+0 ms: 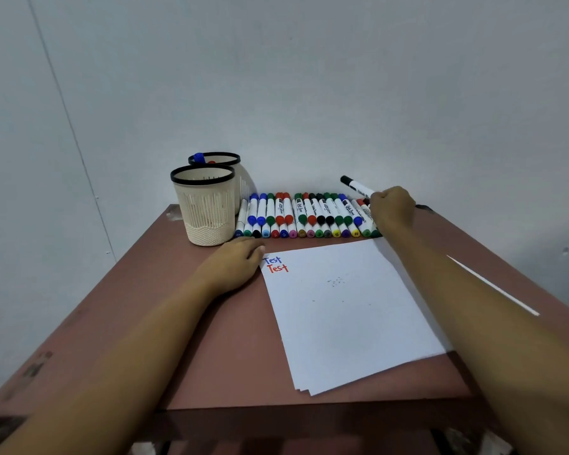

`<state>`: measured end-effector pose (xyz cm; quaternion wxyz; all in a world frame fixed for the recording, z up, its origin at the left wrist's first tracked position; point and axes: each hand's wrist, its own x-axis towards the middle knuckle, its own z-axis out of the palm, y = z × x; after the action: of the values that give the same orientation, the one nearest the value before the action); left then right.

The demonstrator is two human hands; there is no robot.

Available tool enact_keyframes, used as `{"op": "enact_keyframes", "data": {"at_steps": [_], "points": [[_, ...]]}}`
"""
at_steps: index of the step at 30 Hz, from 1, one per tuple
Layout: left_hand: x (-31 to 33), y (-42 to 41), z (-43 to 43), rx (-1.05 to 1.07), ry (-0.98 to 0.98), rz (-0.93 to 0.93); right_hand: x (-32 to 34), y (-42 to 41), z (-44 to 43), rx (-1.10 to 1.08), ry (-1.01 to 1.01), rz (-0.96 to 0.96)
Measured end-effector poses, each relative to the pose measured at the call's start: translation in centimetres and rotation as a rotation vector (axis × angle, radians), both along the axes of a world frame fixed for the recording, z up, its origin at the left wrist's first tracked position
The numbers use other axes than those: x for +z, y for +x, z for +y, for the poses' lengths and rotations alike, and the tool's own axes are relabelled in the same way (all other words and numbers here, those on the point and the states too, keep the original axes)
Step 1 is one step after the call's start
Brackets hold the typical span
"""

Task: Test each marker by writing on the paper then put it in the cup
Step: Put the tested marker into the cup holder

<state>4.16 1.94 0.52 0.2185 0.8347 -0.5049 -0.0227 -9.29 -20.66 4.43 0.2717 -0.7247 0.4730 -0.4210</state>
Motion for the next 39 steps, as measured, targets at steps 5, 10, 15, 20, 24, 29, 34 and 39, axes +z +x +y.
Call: {"op": "enact_keyframes", "data": {"at_steps": [5,10,15,20,24,29,34,39], "points": [[-0.1,-0.2,0.1,0.021,-0.150,-0.003,0.5,-0.8,4.7,0.243,0.166,-0.250],[0.0,-1.2,0.1,0.028,-0.480,0.016,0.5,-0.6,9.5,0.448,0.378,-0.275],[-0.2,-1.3,0.5,-0.047,-0.302,-0.212,-0.7,-0.1,11.5,0.488,0.416,-0.331],[-0.3,-1.4,0.2,-0.014,-0.290,-0.433,-1.5,0.4,11.7,0.552,0.521,-0.515],[-0.2,-1.6,0.2,-0.075,-0.325,-0.325,-2.3,0.7,12.2,0.709,0.628,-0.508],[-0.1,-1.8,0.3,-0.056,-0.317,-0.295,-2.8,1.0,12.3,0.725,0.573,-0.449],[0.3,-2.4,0.1,-0.114,-0.309,-0.030,-2.8,1.0,12.2,0.733,0.518,-0.452],[0.5,-2.2,0.1,-0.149,-0.354,0.063,-2.9,1.1,11.9,0.741,0.514,-0.483]]}}
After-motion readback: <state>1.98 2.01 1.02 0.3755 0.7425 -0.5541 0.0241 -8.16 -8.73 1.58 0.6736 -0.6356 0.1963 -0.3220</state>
